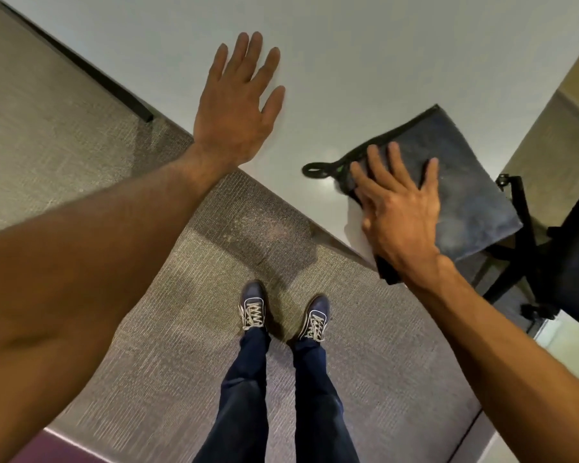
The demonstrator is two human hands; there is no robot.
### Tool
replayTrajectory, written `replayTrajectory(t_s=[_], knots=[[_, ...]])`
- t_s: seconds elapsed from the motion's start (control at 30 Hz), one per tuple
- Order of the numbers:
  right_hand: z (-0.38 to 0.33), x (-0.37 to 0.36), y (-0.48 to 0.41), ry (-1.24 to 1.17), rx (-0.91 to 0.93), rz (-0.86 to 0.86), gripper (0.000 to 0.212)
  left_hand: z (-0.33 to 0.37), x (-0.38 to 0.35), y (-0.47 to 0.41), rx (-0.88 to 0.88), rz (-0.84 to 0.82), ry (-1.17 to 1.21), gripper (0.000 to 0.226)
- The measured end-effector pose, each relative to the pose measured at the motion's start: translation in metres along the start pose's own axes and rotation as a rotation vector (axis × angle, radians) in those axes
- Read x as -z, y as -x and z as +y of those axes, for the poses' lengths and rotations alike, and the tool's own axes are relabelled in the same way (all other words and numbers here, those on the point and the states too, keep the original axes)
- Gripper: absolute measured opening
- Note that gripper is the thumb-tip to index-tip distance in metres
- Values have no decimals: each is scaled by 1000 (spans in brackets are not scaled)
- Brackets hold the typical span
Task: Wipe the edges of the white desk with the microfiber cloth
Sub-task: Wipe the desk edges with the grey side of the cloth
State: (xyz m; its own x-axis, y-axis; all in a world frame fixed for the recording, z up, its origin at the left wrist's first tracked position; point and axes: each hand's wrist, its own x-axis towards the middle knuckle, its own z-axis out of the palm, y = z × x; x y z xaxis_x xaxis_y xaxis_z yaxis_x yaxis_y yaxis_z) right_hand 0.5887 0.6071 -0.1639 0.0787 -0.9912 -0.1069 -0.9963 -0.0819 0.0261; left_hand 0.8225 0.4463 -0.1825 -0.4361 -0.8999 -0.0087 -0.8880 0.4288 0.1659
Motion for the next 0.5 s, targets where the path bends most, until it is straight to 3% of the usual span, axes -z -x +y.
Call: replayTrajectory(t_s=[0.17, 0.33, 0.43, 0.5], knots=[[-50, 2, -1, -91, -220, 13, 63, 3, -1, -1, 11, -9, -27, 62], [-117, -1, -6, -134, 101, 69, 66, 0, -2, -2, 11, -4, -17, 62], [-91, -4, -13, -128, 177, 80, 60, 0, -2, -2, 4, 4, -15, 62], [-63, -5, -12, -132, 132, 88, 56, -1, -3, -2, 4, 9, -8, 61]])
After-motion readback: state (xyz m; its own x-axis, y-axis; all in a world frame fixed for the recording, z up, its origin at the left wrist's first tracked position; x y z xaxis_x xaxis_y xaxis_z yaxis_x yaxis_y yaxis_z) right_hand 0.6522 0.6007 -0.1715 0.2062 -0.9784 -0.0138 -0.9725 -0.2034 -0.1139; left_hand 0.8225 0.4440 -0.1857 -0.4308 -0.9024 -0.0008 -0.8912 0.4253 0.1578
